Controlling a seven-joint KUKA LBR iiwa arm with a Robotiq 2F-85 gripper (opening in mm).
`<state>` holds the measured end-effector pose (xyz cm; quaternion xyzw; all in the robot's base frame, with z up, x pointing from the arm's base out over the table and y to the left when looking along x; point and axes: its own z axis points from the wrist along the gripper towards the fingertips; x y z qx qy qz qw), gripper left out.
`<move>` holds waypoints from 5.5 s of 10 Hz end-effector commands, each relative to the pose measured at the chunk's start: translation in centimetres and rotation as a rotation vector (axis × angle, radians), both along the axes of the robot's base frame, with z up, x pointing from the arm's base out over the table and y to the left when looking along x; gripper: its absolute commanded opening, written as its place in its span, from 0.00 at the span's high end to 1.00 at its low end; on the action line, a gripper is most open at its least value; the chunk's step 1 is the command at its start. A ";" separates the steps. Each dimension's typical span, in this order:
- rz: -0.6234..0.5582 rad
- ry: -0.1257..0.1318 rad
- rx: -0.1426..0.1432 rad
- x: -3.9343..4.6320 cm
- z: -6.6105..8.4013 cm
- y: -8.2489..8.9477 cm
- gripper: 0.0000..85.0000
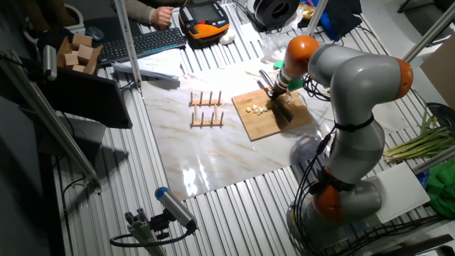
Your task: Chop the scallions
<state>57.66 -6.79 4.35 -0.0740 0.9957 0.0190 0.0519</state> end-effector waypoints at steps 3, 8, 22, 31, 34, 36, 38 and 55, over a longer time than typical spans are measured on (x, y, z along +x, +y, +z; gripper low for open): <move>-0.005 0.013 0.007 -1.91 0.2 -0.4 1.00; -0.016 0.020 -0.001 -0.48 1.5 0.1 1.00; 0.105 0.028 -0.041 0.70 3.5 -0.2 1.00; 0.139 0.031 -0.028 1.08 2.2 -0.7 1.00; 0.131 0.024 -0.020 0.85 1.4 -0.7 1.00; 0.130 0.016 -0.008 0.71 0.5 -0.6 1.00; 0.133 0.014 0.001 0.62 0.0 -0.7 1.00; 0.108 0.024 -0.015 0.49 3.5 -0.7 1.00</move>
